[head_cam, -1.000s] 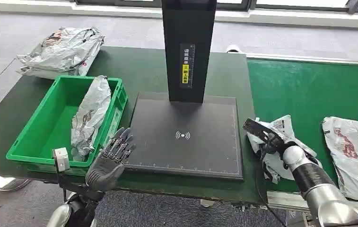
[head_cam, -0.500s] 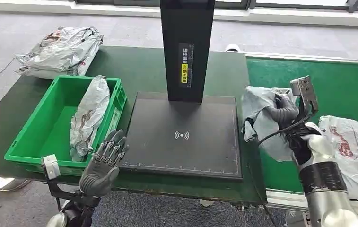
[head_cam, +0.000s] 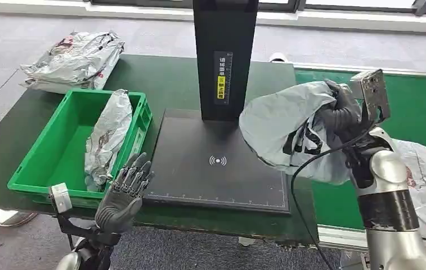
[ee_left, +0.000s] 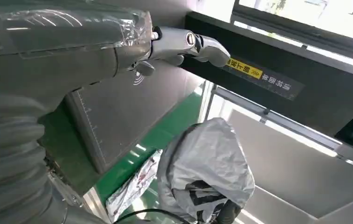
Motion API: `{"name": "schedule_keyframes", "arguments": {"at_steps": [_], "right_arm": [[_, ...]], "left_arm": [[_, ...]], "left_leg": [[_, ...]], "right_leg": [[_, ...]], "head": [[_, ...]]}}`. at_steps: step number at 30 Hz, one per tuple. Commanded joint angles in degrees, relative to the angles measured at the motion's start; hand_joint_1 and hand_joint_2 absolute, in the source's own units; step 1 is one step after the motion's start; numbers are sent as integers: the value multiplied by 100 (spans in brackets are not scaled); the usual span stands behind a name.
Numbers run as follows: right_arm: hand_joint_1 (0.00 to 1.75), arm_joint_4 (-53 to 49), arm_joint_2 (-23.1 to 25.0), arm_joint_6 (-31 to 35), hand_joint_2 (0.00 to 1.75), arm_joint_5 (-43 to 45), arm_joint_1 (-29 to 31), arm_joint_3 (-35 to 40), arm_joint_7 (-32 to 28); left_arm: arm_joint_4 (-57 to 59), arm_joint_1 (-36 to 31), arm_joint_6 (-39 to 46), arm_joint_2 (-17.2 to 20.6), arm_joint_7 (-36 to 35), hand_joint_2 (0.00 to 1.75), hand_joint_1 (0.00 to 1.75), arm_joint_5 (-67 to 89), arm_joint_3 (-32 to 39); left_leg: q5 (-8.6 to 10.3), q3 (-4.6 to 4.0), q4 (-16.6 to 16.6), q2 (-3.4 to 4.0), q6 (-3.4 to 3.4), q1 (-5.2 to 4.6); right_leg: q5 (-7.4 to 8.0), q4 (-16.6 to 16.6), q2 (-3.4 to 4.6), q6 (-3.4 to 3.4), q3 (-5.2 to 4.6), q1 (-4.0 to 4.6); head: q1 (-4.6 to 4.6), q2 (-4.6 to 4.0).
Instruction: Moved the parcel from conveyor to table for the left to box.
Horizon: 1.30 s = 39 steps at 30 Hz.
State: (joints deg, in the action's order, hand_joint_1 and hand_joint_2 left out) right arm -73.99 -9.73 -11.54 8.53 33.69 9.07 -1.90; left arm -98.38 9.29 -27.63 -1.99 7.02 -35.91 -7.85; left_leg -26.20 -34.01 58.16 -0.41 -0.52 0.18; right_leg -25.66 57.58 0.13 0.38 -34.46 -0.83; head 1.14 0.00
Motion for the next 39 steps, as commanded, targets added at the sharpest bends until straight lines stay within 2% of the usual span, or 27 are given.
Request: {"name": "schedule_keyframes", "arguments": {"at_steps": [1, 4, 16, 18, 25, 28, 29, 30, 33, 39], "right_arm": [[175, 1966, 580, 199, 175, -28, 1076, 1203, 124], [175, 2487, 790, 190, 175, -34, 1214, 1362, 198], [175, 2589, 797, 156, 175, 6, 1225, 1362, 185], [175, 2838, 953, 96, 175, 24, 1234, 1423, 303], [175, 3636, 1474, 150, 175, -51, 1270, 1686, 243], [175, 3654, 1660, 161, 175, 88, 1218, 1688, -412], [35, 3591, 1667, 103, 175, 126, 1193, 1717, -432], [0, 3554, 1668, 63, 175, 119, 1197, 1771, -379], [0, 3590, 1701, -189, 175, 107, 1307, 1929, -125], [0, 3683, 1736, -310, 175, 113, 1395, 1990, -80]], "left_arm": [[362, -311, -48, 162, -89, 175, 0, -86, -245], [416, -345, -84, 206, -100, 175, 0, -104, -301], [436, -369, -113, 223, -101, 175, 0, -113, -332], [471, -404, -143, 222, -100, 175, 0, -113, -372], [558, -544, -214, 91, -223, 175, 0, -107, -454], [586, -626, -213, 48, -267, 175, 0, -106, -462], [639, -667, -223, 61, -269, 175, 0, -106, -480], [689, -712, -229, 65, -269, 175, 0, -103, -496], [831, -847, -246, 72, -267, 175, 0, -97, -526], [928, -989, -263, 80, -274, 175, 0, -103, -532]], "left_leg": [[2, 29, -13, 45, -6, 1], [2, 21, -8, 35, -6, 2], [3, 23, -10, 13, -3, 2], [4, 7, -3, 3, -3, 4], [7, 35, -22, 28, -9, 4], [4, 24, -10, 17, -8, 6], [4, 29, -12, 16, -8, 6], [5, 21, -9, 13, -6, 6], [8, 14, -6, 6, -8, 5], [9, 15, -6, 6, -7, 8]], "right_leg": [[12, -10, 41, -7, 12, 3], [7, -2, 33, -5, 7, 2], [3, -4, 12, -6, 16, 3], [3, -2, 5, -4, 6, 4], [9, -14, 25, -11, 21, 6], [3, -5, 15, -8, 12, 8], [2, -7, 13, -8, 17, 10], [3, -5, 12, -6, 11, 10], [0, 2, 7, -4, 4, 7], [3, -2, 5, -5, 9, 9]], "head": [[0, 0], [2, 2], [0, 0], [0, 0], [2, 2], [2, 2], [0, 0], [0, 0], [2, 2], [2, 0]]}}
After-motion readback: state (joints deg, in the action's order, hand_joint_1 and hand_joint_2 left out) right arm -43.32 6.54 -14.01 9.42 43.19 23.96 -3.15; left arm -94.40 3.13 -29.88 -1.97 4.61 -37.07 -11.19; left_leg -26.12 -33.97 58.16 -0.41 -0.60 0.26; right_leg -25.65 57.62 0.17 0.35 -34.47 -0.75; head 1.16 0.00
